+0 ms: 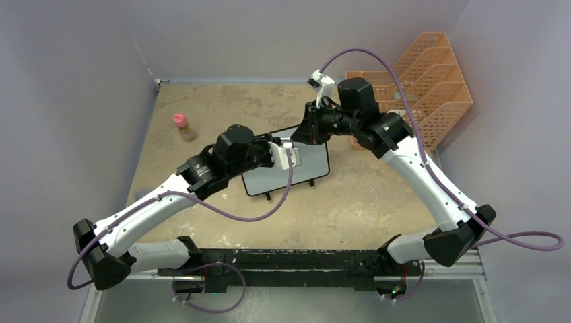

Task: Write a sentence on the whiteboard
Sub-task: Open the whiteboard marker at the center of the board.

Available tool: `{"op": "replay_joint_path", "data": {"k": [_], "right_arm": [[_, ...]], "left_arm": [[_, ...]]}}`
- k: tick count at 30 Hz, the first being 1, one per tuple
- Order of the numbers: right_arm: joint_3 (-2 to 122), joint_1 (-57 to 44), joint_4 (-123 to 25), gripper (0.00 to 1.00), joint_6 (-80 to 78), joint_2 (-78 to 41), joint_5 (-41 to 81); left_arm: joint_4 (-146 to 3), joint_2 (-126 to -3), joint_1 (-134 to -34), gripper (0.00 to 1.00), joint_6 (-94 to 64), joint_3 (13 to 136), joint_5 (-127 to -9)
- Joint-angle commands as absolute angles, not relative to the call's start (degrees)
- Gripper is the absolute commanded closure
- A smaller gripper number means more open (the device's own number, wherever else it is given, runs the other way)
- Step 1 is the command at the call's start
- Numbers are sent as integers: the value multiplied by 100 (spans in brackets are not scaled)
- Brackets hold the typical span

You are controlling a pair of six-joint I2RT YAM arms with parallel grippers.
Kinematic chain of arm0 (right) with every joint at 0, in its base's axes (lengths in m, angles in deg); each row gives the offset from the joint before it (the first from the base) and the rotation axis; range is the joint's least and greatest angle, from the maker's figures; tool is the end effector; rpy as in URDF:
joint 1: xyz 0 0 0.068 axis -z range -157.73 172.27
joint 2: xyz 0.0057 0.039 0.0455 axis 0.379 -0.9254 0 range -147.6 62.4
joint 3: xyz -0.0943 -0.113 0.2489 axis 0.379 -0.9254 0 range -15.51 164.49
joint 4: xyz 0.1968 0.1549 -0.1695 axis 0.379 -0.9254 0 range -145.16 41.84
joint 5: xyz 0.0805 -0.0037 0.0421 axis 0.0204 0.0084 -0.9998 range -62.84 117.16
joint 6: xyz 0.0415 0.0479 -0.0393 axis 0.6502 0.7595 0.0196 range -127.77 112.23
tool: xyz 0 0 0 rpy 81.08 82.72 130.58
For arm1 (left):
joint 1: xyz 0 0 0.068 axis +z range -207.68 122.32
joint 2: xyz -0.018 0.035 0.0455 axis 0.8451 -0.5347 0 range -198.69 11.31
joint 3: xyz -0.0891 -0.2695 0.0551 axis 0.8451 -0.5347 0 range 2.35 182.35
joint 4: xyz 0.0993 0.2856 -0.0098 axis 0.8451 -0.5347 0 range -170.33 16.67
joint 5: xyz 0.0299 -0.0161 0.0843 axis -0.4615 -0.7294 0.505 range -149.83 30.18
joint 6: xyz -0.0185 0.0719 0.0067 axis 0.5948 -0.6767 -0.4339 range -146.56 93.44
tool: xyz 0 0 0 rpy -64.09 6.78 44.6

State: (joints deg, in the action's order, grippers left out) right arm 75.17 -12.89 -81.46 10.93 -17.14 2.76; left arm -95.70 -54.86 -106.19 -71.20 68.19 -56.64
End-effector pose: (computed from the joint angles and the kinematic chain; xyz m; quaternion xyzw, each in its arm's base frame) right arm 0.2808 0.2294 0.4548 -0.2328 0.7859 0.4033 0.4069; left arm 0.2154 -0.2383 0.3761 0.5938 0.5831 0.0044 0.5544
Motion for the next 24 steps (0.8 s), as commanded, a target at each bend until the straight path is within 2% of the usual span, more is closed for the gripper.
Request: {"op": "replay_joint_path", "data": {"k": [1, 9, 22, 24], "right_arm": [[7833, -1228, -8335, 100, 928, -1462, 134], [7831, -1147, -8355, 100, 942, -1143, 83], [7950, -1070, -8183, 100, 1120, -957, 211], [7934, -1073, -8089, 100, 1163, -958, 234]], "left_arm": [[-9452, -5323, -10322, 100, -7355, 6546, -5134], [-9337, -5174, -9764, 100, -7341, 6326, -5383], [-9282, -5118, -9635, 100, -7052, 6347, -5699], [-9370, -5113, -9636, 97, -6855, 6461, -5903]]}}
